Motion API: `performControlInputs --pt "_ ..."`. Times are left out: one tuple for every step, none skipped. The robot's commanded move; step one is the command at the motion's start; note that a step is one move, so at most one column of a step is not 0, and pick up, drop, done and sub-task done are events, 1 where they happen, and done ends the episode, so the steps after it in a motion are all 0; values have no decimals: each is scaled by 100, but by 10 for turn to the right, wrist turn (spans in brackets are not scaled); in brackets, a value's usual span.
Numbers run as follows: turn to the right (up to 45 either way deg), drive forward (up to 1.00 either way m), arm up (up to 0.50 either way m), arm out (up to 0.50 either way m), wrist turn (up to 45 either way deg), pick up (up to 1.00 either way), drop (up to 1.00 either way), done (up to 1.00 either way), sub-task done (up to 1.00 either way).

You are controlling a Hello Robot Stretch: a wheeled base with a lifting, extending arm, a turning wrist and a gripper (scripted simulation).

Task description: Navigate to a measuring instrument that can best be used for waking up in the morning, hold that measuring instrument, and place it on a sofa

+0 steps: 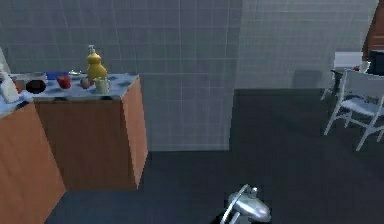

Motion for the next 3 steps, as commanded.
performControlInputs --pt "450 0 0 0 0 0 0 0 0" --pt "210 0 0 0 0 0 0 0 0" --pt "0 60 0 0 0 0 0 0 0"
